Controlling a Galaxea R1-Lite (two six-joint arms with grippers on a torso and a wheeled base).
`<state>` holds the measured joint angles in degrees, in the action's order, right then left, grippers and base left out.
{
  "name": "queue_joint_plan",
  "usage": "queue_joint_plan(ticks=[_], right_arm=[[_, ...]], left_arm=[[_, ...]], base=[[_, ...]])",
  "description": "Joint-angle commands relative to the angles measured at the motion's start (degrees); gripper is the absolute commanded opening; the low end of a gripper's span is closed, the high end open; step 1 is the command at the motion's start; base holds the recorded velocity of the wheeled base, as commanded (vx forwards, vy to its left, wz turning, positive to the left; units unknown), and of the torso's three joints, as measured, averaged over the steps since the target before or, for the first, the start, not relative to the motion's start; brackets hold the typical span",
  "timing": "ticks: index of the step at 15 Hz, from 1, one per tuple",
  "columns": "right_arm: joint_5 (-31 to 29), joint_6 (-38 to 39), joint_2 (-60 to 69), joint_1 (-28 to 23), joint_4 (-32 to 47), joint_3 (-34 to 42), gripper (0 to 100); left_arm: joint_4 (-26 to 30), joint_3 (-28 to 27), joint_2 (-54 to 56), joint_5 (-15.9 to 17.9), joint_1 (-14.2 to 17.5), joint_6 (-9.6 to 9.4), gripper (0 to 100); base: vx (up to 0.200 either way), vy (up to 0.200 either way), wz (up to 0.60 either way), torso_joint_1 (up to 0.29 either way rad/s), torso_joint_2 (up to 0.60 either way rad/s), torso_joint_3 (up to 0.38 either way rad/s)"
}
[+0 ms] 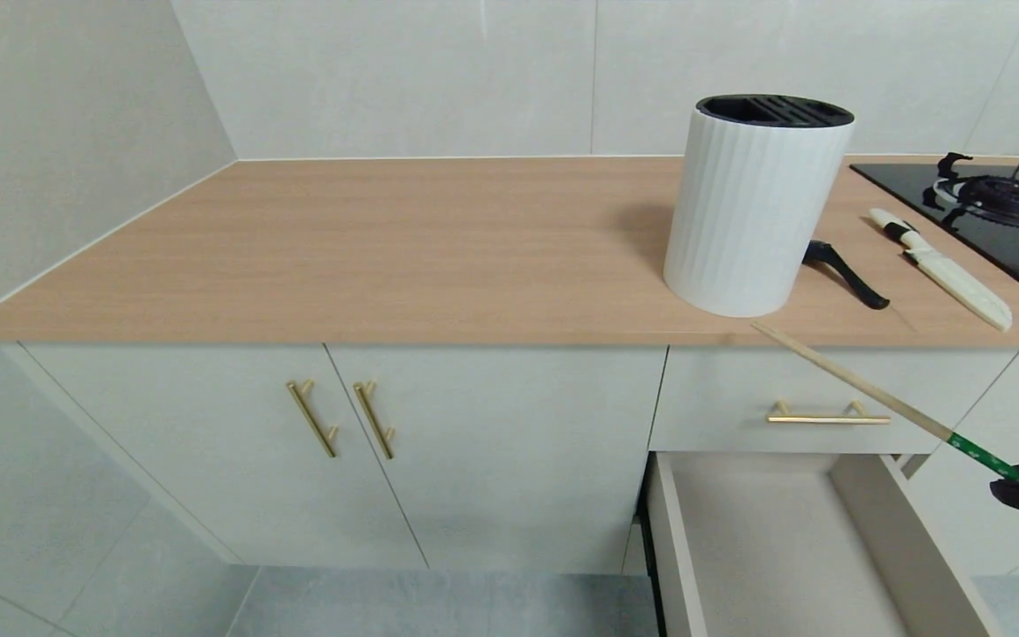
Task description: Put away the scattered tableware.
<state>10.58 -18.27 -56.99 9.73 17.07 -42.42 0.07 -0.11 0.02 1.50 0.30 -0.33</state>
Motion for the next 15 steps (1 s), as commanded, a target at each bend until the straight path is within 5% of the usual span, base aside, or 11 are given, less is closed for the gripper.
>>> queue_joint_plan(ticks=[1, 8, 15], right_arm=[[-0.1, -0.4, 0.0, 2.1, 0.0, 1.6, 0], [-6.1, -0.4, -0.4, 11.1, 0.0, 4.8, 0], [-7.0, -0.4, -3.2, 11.4, 0.0, 5.5, 0]], left_arm=[[0.0, -0.1, 0.0, 0.0, 0.0, -0.02, 100], [0.0, 0.0, 0.0, 0.0, 0.0, -0.02, 100], [0.0, -0.1, 0.0, 0.0, 0.0, -0.02, 100]], base=[[0.000, 0.000, 0.00, -0.163, 0.36, 0.198], [0.000, 0.000, 0.00, -0.195, 0.45, 0.252], [0.000, 0.000, 0.00, -0.157, 0.40, 0.235]])
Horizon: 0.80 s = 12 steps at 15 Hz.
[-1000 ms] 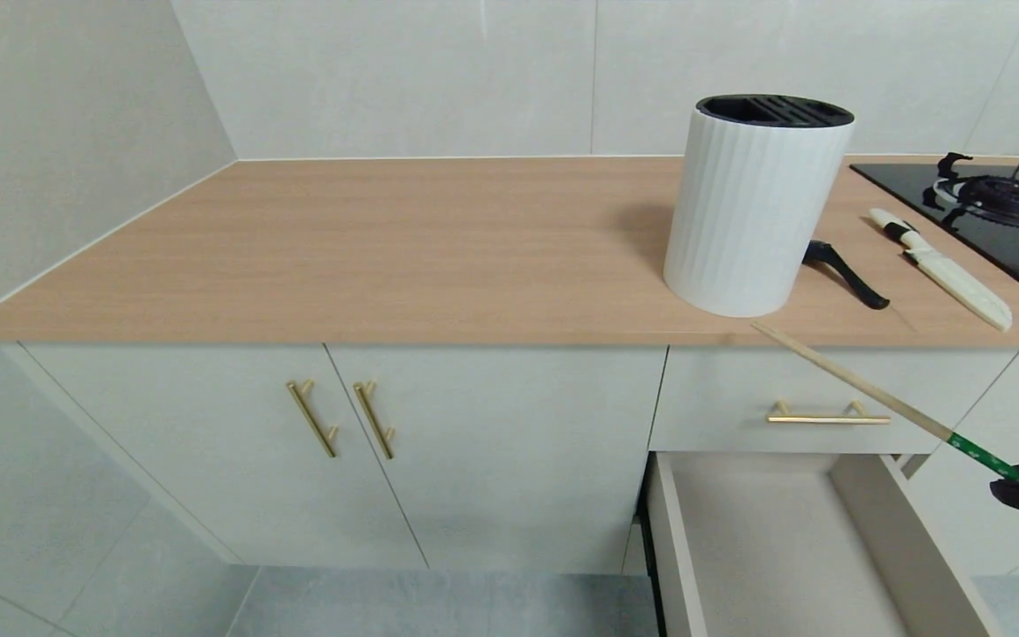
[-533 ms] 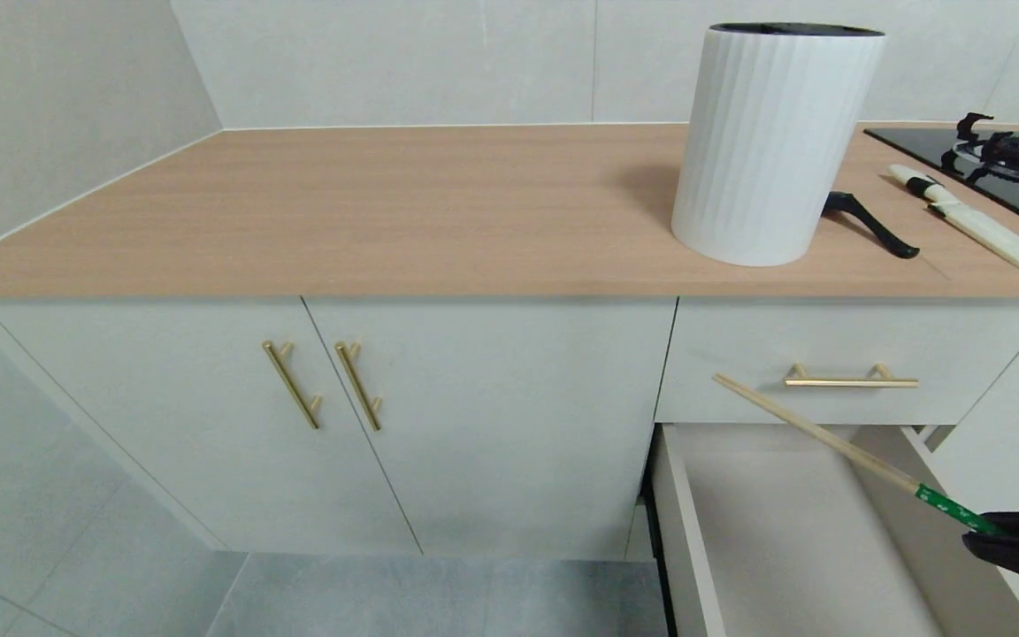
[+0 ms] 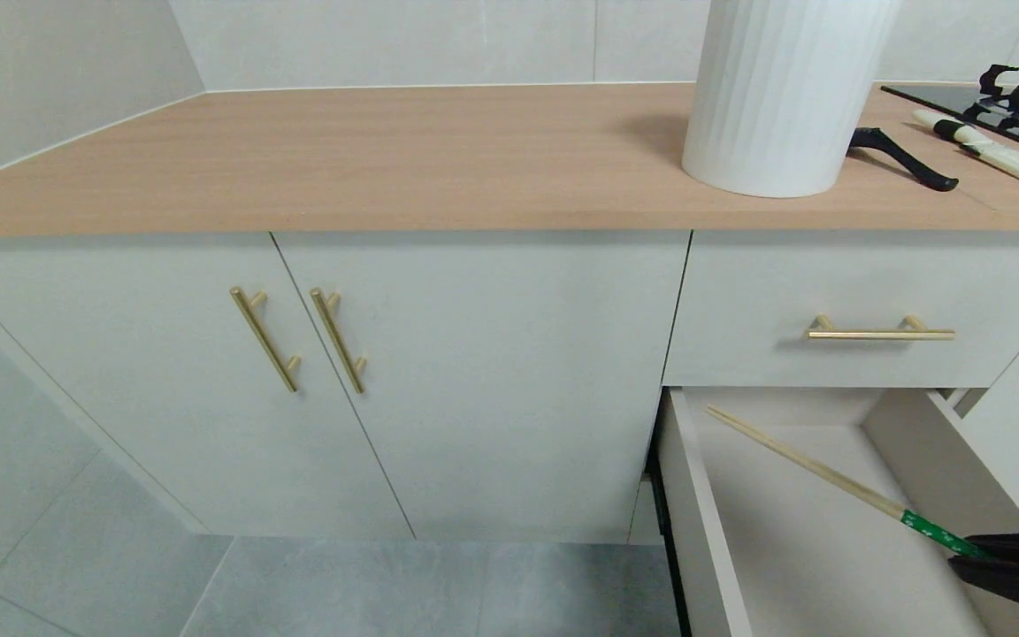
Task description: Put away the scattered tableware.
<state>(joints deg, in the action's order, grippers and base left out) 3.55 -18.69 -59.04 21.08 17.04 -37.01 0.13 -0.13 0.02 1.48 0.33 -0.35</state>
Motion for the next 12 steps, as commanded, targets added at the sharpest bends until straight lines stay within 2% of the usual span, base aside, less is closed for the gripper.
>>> queue_joint_plan(ticks=[1, 5, 8, 9, 10, 12], right_arm=[[0.0, 0.0, -1.6, 0.0, 0.0, 0.1, 0], [-0.6, 0.3, -3.4, 0.0, -2.4, 1.7, 0], [-2.9, 0.4, -6.6, -0.2, -7.1, 4.5, 0], [-7.4, 0.5, -9.3, -0.2, -7.9, 4.6, 0], [-9.2, 0.8, -10.2, -0.3, -7.9, 4.1, 0], [-11.8, 7.2, -14.5, -0.6, -7.8, 1.1, 0]], left_arm=[[0.0, 0.0, 0.0, 0.0, 0.0, 0.00, 100], [0.0, 0.0, 0.0, 0.0, 0.0, 0.00, 100], [0.0, 0.0, 0.0, 0.0, 0.0, 0.00, 100], [0.0, 0.0, 0.0, 0.0, 0.0, 0.00, 100], [0.0, 0.0, 0.0, 0.0, 0.0, 0.00, 100], [0.0, 0.0, 0.0, 0.0, 0.0, 0.00, 100]], base=[[0.000, 0.000, 0.00, -0.046, 0.11, 0.046], [0.000, 0.000, 0.00, -0.005, 0.02, 0.010], [0.000, 0.000, 0.00, 0.000, 0.00, 0.000], [0.000, 0.000, 0.00, 0.000, 0.00, 0.000], [0.000, 0.000, 0.00, 0.000, 0.00, 0.000], [0.000, 0.000, 0.00, 0.000, 0.00, 0.000]])
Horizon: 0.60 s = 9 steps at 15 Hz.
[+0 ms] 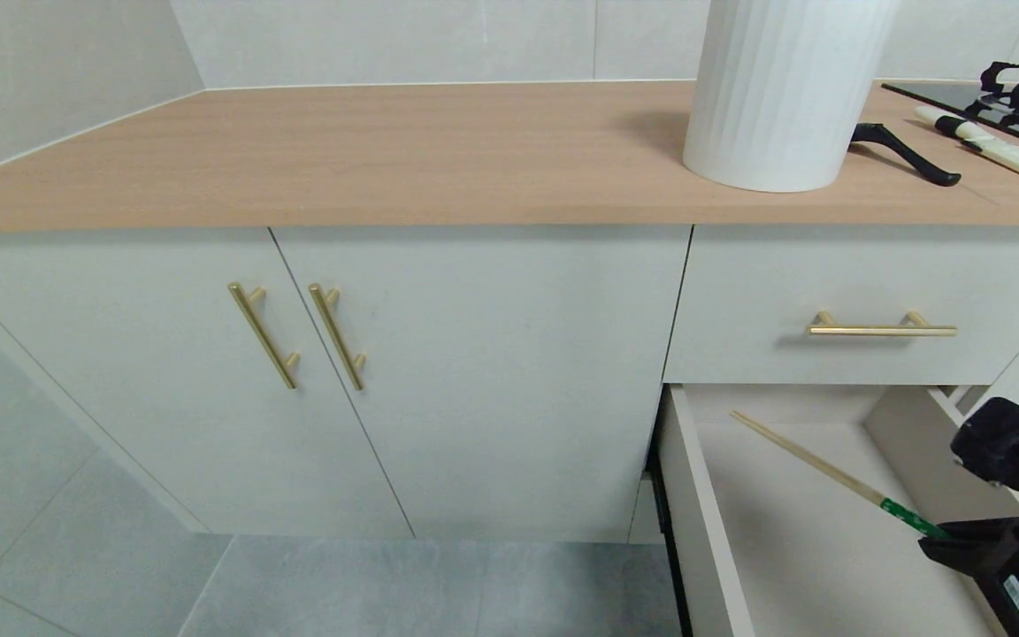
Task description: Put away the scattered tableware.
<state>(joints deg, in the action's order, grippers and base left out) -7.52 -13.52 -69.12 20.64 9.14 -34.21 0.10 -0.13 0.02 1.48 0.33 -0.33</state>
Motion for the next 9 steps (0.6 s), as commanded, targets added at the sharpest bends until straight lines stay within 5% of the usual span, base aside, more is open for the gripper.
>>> queue_joint_plan(ticks=[1, 9], right_arm=[[-0.9, 4.6, -6.5, -0.2, 0.1, -3.2, 0], [-0.3, 16.9, -24.4, 0.1, -2.5, -8.0, 0]], left_arm=[[0.0, 0.0, 0.0, 0.0, 0.0, -0.02, 100], [0.0, 0.0, 0.0, 0.0, 0.0, -0.02, 100]], base=[[0.000, 0.000, 0.00, 0.000, 0.00, 0.000], [0.000, 0.000, 0.00, 0.000, 0.00, 0.000]])
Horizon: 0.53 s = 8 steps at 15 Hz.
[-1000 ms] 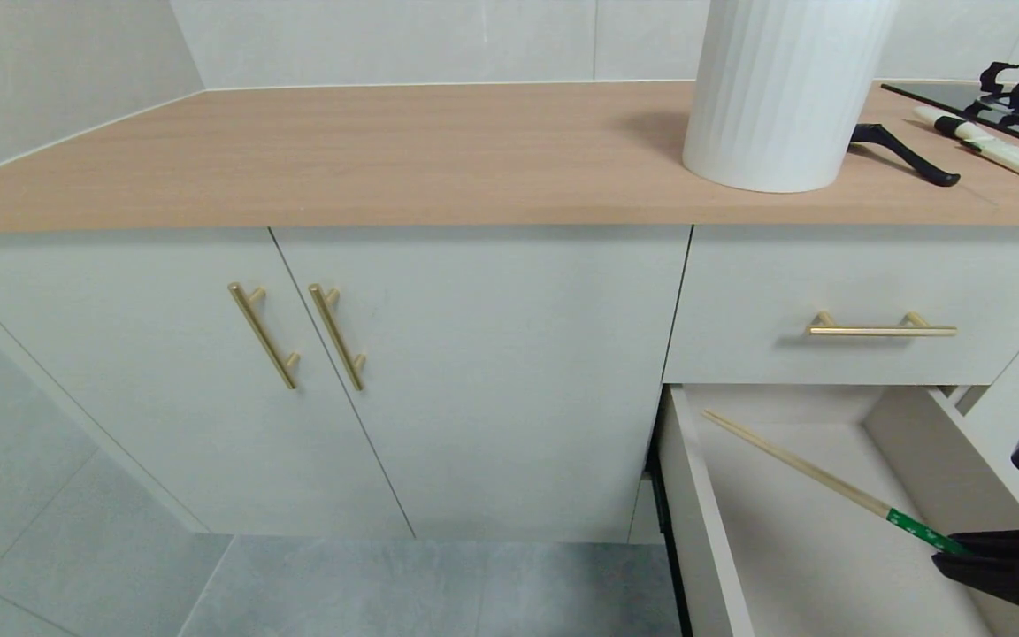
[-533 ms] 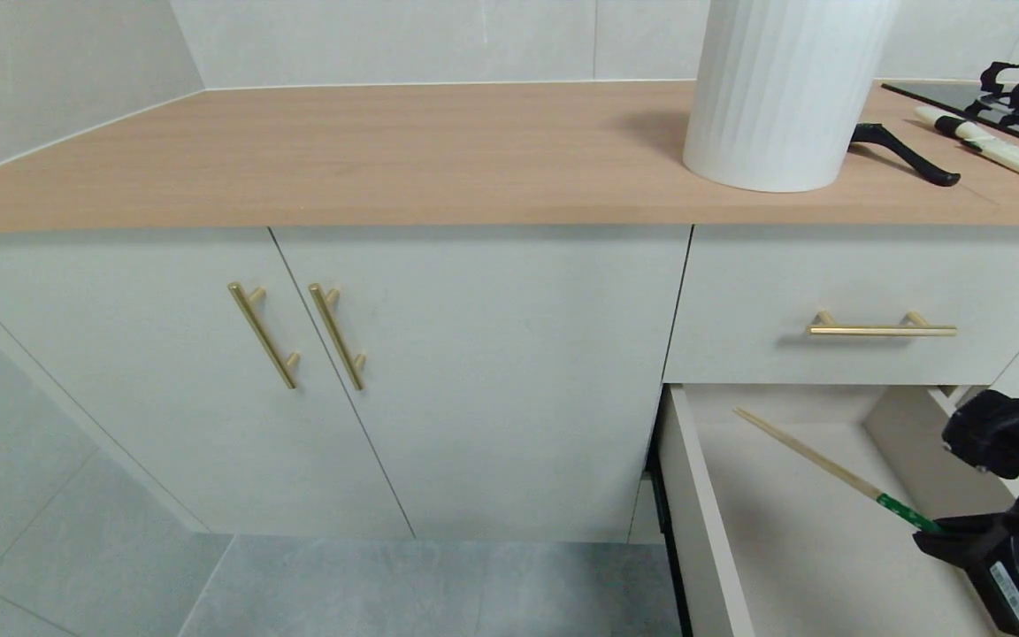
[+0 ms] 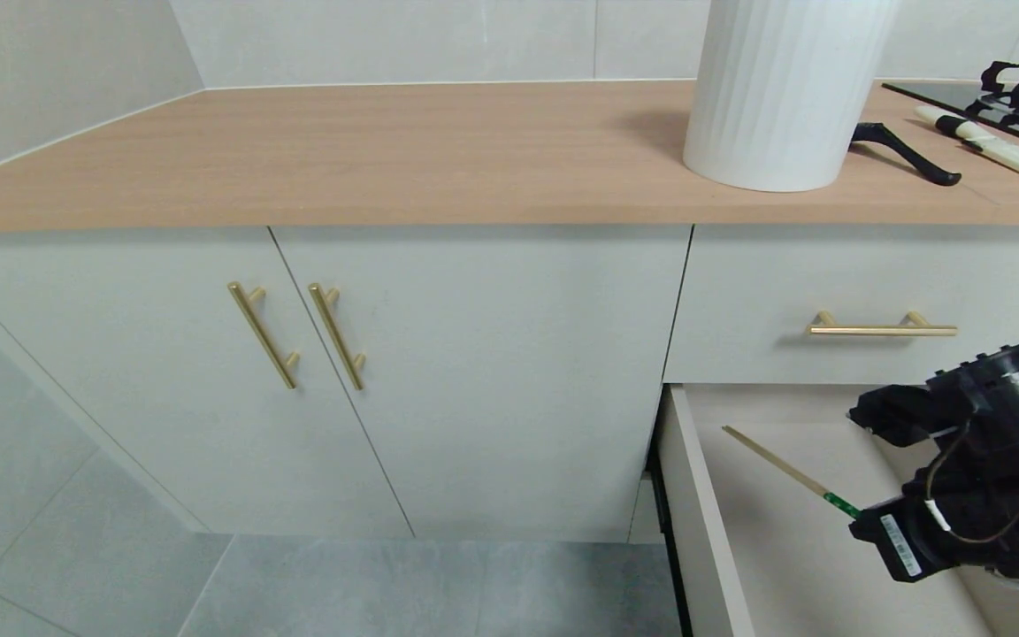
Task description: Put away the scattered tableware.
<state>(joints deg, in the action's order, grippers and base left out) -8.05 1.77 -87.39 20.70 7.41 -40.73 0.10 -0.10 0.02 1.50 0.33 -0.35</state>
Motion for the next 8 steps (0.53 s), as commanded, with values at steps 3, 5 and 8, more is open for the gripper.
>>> queue_joint_plan(ticks=[3, 5, 8], right_arm=[[2.9, 5.4, -12.6, 0.0, -1.6, -2.7, 0], [3.6, 5.3, -13.5, 0.0, -1.6, -2.3, 0], [2.9, 5.7, -16.0, 0.0, -2.4, -3.7, 0]], left_arm=[[0.0, -0.1, 0.0, 0.0, 0.0, 0.00, 100], [0.0, 0.0, 0.0, 0.0, 0.0, 0.00, 100], [0.0, 0.0, 0.0, 0.0, 0.0, 0.00, 100]], base=[[0.000, 0.000, 0.00, 0.000, 0.00, 0.000], [0.000, 0.000, 0.00, 0.000, 0.00, 0.000], [0.000, 0.000, 0.00, 0.000, 0.00, 0.000]])
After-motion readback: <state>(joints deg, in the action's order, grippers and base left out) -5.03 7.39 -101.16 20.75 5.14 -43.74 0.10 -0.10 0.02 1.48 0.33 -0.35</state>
